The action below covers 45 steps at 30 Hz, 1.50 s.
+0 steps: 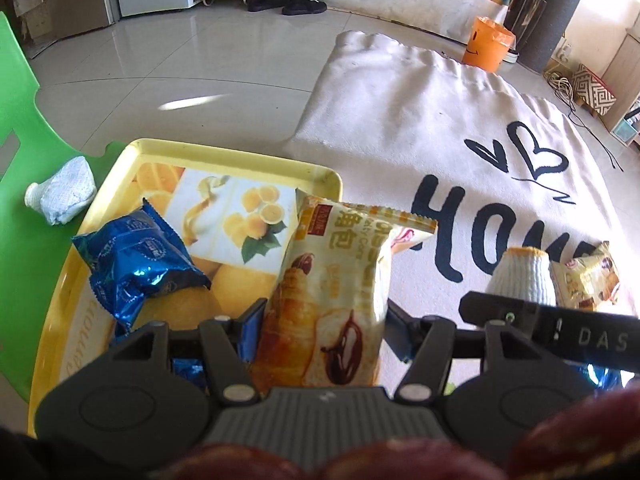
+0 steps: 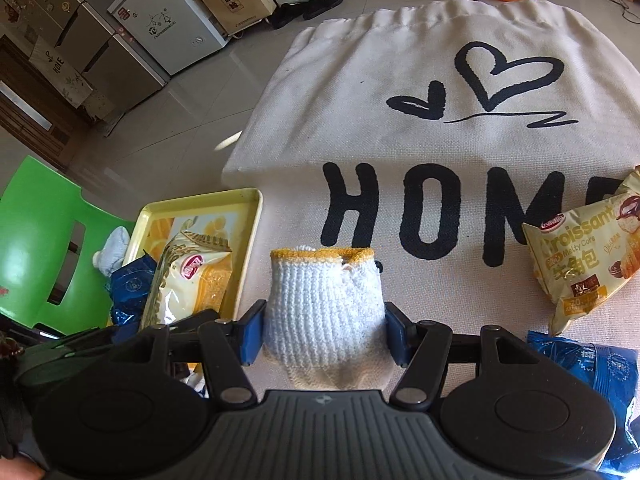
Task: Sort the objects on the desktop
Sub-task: 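Carry the croissant packet and glove over the yellow tray with both grippers, then open both grippers to drop the packet and glove onto the tray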
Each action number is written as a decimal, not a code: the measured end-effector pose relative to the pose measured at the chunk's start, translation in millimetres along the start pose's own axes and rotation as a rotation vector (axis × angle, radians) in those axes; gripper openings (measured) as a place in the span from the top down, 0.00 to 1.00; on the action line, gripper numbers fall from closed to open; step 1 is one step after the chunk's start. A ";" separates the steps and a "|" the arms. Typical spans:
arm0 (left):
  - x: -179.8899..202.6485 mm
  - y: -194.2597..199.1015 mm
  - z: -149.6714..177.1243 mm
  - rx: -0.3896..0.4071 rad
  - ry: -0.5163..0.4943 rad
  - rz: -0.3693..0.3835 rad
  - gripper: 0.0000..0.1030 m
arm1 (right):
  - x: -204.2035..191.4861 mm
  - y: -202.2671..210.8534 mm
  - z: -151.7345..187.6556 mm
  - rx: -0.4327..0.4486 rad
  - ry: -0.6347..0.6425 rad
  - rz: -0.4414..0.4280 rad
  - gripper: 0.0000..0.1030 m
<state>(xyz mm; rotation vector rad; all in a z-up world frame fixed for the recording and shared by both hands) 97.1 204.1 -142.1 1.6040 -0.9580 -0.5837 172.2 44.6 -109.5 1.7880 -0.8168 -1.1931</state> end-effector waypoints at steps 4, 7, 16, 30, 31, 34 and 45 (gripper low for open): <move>-19.6 12.2 -14.4 0.032 0.042 0.004 0.43 | -22.5 -5.0 0.3 0.005 0.054 -0.048 0.41; -30.9 18.9 -18.4 0.041 0.068 0.011 0.43 | -37.9 -9.9 1.7 0.000 0.090 -0.082 0.41; -56.2 27.1 -34.4 0.062 0.139 0.032 0.43 | -73.2 -26.6 2.9 -0.007 0.171 -0.146 0.41; -89.6 33.2 -49.3 0.093 0.273 0.011 0.41 | -115.6 -56.3 6.6 -0.010 0.238 -0.183 0.38; -91.3 33.4 -49.4 0.095 0.280 0.011 0.41 | -119.1 -58.0 7.1 -0.018 0.244 -0.185 0.35; -93.2 37.2 -50.5 0.114 0.281 -0.004 0.34 | -125.5 -58.9 8.2 -0.010 0.253 -0.202 0.30; -89.2 40.1 -51.0 0.121 0.255 -0.017 0.31 | -114.6 -53.9 10.4 -0.003 0.236 -0.192 0.27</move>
Point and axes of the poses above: each gripper's, at about its wrist camera, not at the fingertips, and y roughly against the way its jaws point, x to its right, z to its underside, the point moved 8 cm from there along -y, roughly the way its jaws point, and after that the axes turned 13 degrees about -x, right-handed, at the moved point
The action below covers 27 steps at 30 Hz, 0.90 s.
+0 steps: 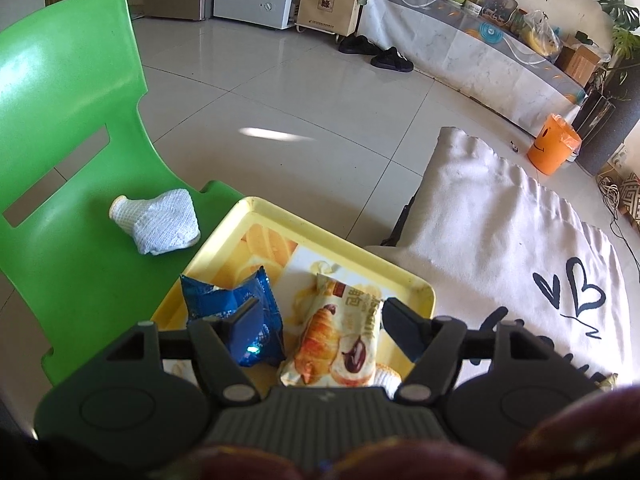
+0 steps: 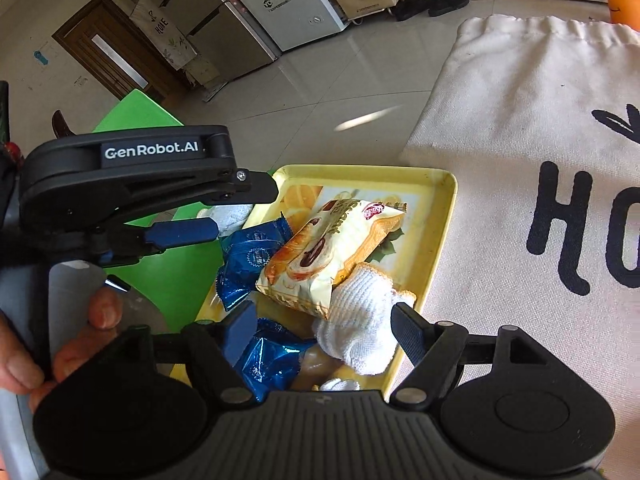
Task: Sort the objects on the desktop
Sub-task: 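Open both grippers to drop the packet and glove onto the tray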
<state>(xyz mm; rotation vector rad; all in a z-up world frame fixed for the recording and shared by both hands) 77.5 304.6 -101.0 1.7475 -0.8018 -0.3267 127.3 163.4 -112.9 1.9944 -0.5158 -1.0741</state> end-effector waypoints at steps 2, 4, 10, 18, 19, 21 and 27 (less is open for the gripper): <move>1.1 -0.6 1.0 0.002 -0.005 -0.009 0.30 | 0.9 1.7 1.3 -0.001 -0.003 0.006 0.27; 2.7 -1.8 2.6 0.001 -0.011 -0.013 0.29 | 2.3 3.6 0.1 0.000 -0.007 0.005 0.27; 8.3 -1.4 8.3 -0.004 -0.030 -0.014 0.26 | 9.1 16.5 -0.3 0.007 -0.031 0.024 0.27; 11.9 8.3 32.1 0.003 -0.086 -0.021 0.21 | 33.1 48.8 7.3 0.044 -0.099 0.095 0.26; 13.1 9.6 36.5 0.000 -0.091 -0.018 0.21 | 35.6 53.1 8.9 0.049 -0.108 0.100 0.26; 15.6 13.9 47.0 -0.003 -0.098 -0.020 0.21 | 41.2 65.2 13.3 0.065 -0.130 0.117 0.26; 23.5 32.3 87.8 -0.017 -0.090 0.007 0.20 | 56.1 104.1 34.2 0.096 -0.161 0.185 0.20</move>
Point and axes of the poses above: each gripper's, at about its wrist camera, not at the fingertips, and y roughly against the way its jaws point, x to its right, z to its underside, the point moved 8 cm from there along -y, roughly the way its jaws point, and after that the axes turned 13 degrees about -x, right-handed, at the moved point
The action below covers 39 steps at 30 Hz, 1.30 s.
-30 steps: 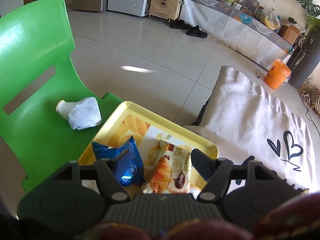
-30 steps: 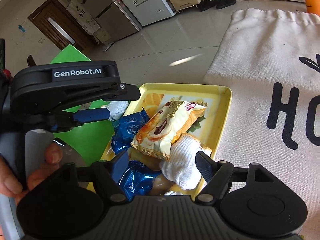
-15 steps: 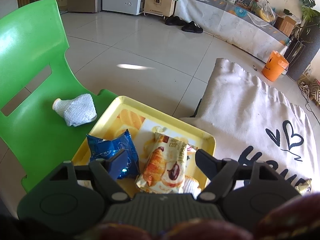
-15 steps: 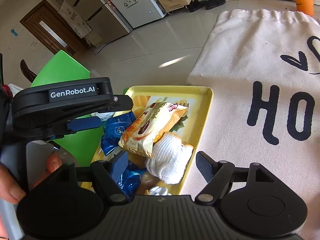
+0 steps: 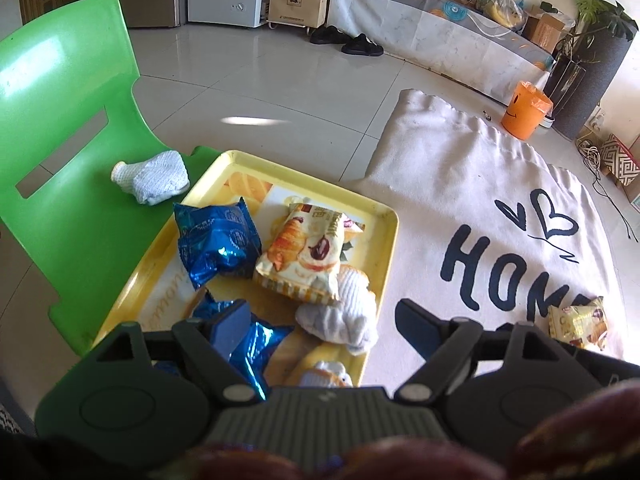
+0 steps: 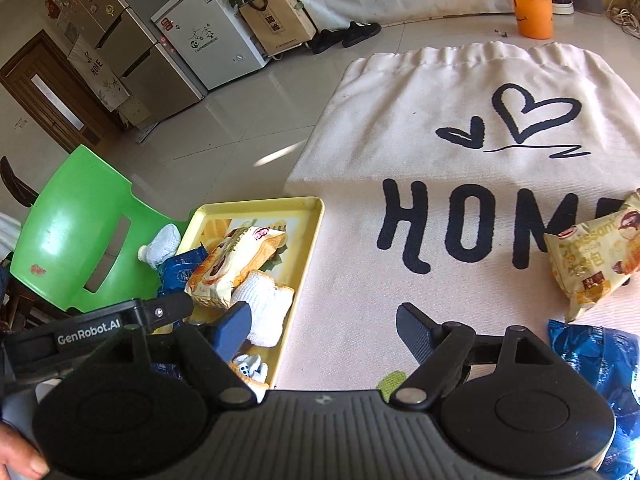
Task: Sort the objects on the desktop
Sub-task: 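Move both grippers back toward the blue foil packets on the mat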
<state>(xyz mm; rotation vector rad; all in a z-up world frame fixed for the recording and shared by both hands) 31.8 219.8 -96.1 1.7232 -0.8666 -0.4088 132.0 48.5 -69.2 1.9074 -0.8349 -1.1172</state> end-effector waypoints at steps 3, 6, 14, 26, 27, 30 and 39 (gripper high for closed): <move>7.9 5.1 20.7 -0.022 -0.001 0.018 0.20 | 15.6 15.9 9.9 -0.005 -0.014 0.026 0.20; 18.7 9.7 40.7 -0.041 -0.016 0.021 0.20 | 38.1 33.5 18.6 -0.004 -0.063 0.053 0.19; 52.0 17.9 89.2 -0.089 -0.079 0.027 0.14 | 113.8 89.7 42.0 0.038 -0.271 0.165 0.14; 107.8 21.8 149.2 -0.156 -0.192 0.053 0.08 | 171.1 155.4 80.3 0.150 -0.446 0.223 0.10; 114.1 20.1 153.8 -0.170 -0.196 0.062 0.07 | 172.0 159.1 81.7 0.159 -0.441 0.235 0.09; 131.3 14.9 163.3 -0.197 -0.195 0.086 0.05 | 174.4 166.4 82.5 0.174 -0.415 0.280 0.09; 212.0 -6.2 166.6 -0.235 -0.265 0.176 0.04 | 185.6 177.4 75.9 0.198 -0.415 0.283 0.08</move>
Point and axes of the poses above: each gripper's, at about its wrist camera, not at the fingertips, and y roughly against the way its jaws point, x to its right, z to its underside, the point moved 8 cm from there along -y, roughly the way its jaws point, and after that the axes turned 13 degrees about -x, right-handed, at the moved point
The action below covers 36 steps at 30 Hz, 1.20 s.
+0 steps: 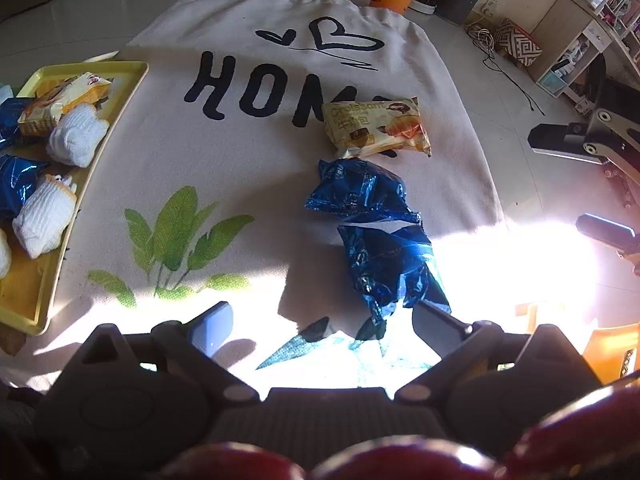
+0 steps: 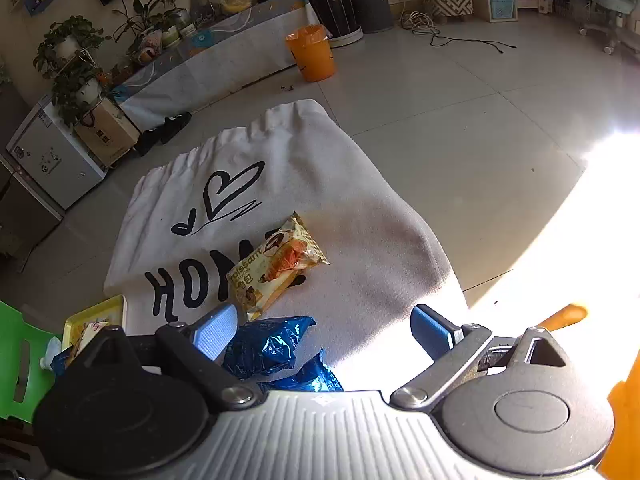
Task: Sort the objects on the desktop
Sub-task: 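Move both grippers back toward the blue foil packets on the mat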
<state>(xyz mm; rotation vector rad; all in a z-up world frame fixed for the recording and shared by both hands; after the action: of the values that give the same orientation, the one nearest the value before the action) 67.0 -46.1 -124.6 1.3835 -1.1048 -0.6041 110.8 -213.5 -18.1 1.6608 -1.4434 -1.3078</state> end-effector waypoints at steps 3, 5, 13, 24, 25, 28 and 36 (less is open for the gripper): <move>19.5 -10.4 -8.2 -0.008 -0.006 0.013 0.02 | 5.2 1.9 -5.5 0.009 -0.021 -0.009 0.08; 30.7 -19.8 -13.9 -0.021 0.003 0.020 0.01 | 9.3 1.7 -8.3 0.008 -0.046 -0.017 0.08; 56.4 -55.5 -31.3 -0.060 0.028 -0.004 0.01 | 24.4 7.1 -17.5 0.026 -0.141 -0.081 0.08; 51.9 -91.5 -32.8 -0.092 0.021 -0.118 0.01 | 30.2 3.4 -22.3 0.006 -0.225 -0.154 0.08; 47.1 -91.9 -33.4 -0.088 0.023 -0.123 0.01 | 29.1 2.8 -23.0 0.006 -0.224 -0.153 0.08; 28.7 -89.7 -33.5 -0.079 0.044 -0.144 0.01 | 26.4 2.0 -22.6 0.006 -0.219 -0.150 0.08; -22.5 -82.7 -29.9 -0.075 0.121 -0.157 0.01 | 17.1 -3.7 -21.0 -0.009 -0.196 -0.149 0.08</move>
<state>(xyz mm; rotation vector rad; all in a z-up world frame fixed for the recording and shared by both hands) 105.1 -25.7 -204.4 1.4314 -0.8746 -0.6585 130.4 -232.4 -19.0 1.7009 -1.4433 -1.5953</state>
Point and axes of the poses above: each gripper's, at about its wrist camera, not at the fingertips, and y roughly against the way its jaws point, x to its right, z to its underside, the point moved 8 cm from there along -y, roughly the way its jaws point, and after that the axes turned 13 degrees about -x, right-handed, at the moved point
